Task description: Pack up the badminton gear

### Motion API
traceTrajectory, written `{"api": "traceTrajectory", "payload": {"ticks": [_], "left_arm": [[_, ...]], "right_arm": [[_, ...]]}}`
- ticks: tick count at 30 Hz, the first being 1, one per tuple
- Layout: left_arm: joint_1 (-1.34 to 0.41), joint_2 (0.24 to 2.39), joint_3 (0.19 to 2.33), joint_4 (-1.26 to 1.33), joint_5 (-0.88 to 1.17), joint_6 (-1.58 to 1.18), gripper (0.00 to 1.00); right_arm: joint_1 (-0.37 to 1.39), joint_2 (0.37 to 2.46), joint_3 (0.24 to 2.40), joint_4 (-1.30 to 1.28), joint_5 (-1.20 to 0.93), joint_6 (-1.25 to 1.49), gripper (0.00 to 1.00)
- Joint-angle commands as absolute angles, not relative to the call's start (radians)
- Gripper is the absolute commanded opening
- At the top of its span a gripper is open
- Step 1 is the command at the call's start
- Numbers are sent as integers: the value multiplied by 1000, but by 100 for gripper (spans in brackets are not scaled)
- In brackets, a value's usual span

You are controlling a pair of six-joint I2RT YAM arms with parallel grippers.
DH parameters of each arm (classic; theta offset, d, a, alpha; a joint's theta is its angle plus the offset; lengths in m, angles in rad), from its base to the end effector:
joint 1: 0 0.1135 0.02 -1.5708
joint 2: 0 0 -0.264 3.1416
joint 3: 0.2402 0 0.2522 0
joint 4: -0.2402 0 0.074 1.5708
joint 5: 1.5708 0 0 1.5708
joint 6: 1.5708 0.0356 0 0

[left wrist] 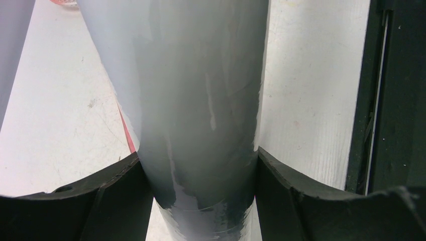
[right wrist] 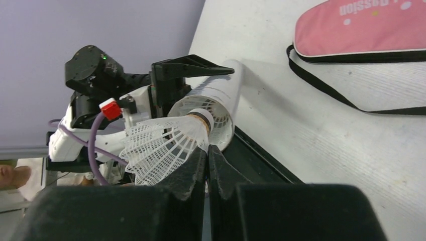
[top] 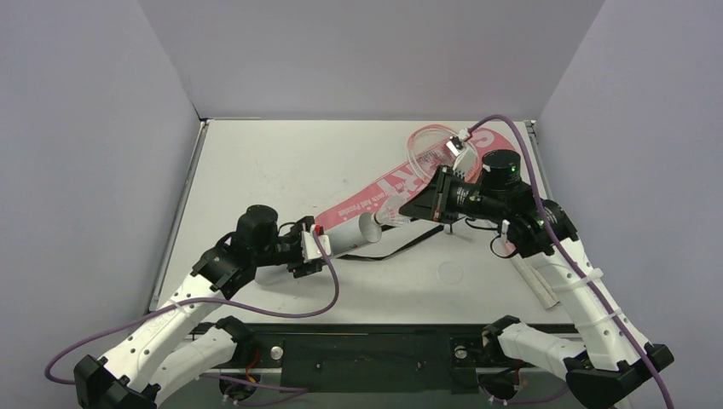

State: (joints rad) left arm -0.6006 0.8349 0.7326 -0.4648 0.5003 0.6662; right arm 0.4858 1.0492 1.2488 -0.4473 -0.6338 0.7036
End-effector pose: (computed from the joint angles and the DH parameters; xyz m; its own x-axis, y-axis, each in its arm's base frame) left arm 0.1400 -0.1166 0.2873 0.1643 0.5447 -0.8224 0.9261 0.2017 0.3187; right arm 0.1814 0.1196 0.4246 -0.7372 0.2003 -0.6453 -0.5337 0.4130 0.7379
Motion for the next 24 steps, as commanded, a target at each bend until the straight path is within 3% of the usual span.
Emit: {"api": "traceTrajectory", "payload": {"ticks": [1, 21, 24], "left_arm": [[-597, 834, 762, -394, 512, 666, 15], [-597, 825, 766, -392, 519, 655, 15], [-598, 824, 768, -391, 521, 654, 15]], "right_arm": [[499, 1039, 1239, -317, -737, 765, 0], [584, 1126, 1254, -468, -623, 655, 0], [616, 1141, 1247, -467, -581, 644, 10]]}}
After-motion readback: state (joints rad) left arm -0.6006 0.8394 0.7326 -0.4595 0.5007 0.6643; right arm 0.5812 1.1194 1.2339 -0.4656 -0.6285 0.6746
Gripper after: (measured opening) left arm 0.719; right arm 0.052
